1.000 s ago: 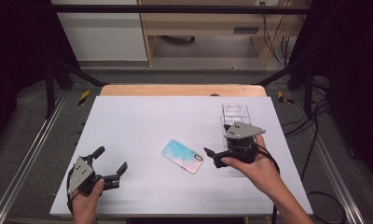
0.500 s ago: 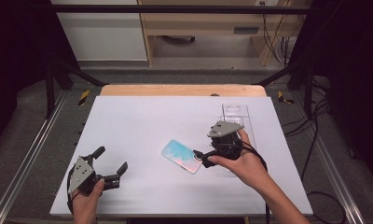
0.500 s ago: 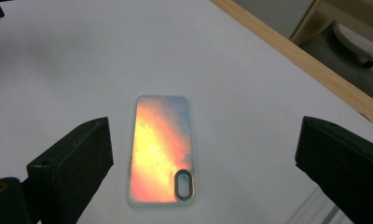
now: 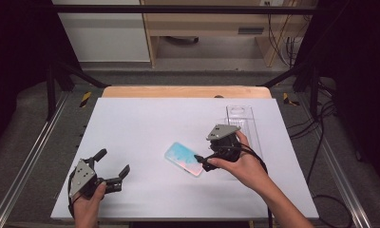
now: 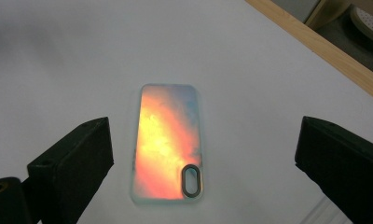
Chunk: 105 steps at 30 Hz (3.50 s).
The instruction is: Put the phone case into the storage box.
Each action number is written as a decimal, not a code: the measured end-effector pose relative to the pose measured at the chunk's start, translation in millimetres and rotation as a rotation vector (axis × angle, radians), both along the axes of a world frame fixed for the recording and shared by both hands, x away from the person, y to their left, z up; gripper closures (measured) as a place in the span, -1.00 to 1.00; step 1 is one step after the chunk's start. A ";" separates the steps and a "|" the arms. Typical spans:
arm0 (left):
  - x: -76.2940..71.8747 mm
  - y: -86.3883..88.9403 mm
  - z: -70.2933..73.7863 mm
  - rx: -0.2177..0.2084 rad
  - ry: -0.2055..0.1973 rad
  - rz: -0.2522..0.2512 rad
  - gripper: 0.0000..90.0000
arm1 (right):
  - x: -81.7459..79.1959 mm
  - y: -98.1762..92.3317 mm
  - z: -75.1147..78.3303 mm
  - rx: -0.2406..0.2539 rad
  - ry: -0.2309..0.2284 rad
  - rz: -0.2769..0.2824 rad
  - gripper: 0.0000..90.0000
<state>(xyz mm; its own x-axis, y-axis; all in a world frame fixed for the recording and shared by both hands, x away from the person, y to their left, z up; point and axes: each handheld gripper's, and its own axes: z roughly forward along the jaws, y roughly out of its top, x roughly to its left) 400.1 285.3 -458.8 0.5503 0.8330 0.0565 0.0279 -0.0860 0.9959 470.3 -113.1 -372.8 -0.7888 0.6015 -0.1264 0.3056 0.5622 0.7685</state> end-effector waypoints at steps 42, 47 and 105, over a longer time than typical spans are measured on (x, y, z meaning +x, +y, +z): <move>0.1 -1.1 0.5 0.004 0.001 -0.007 -1.00 | 11.6 40.2 -61.2 -0.066 0.147 0.006 -0.85; 0.2 -0.9 0.6 0.003 0.000 -0.008 -1.00 | 19.5 44.1 -72.9 -0.050 0.163 -0.029 -0.82; 1.6 -3.1 0.5 0.014 0.002 -0.019 -1.00 | 28.5 49.3 -109.3 -0.061 0.189 -0.050 -0.64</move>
<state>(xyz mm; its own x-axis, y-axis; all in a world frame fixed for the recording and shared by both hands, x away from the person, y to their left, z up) 401.8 282.2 -458.3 0.5664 0.8214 0.0674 0.0279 -0.1008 0.9945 498.8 -63.8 -482.1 -0.7716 0.6358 -0.0166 0.4694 0.5868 0.6598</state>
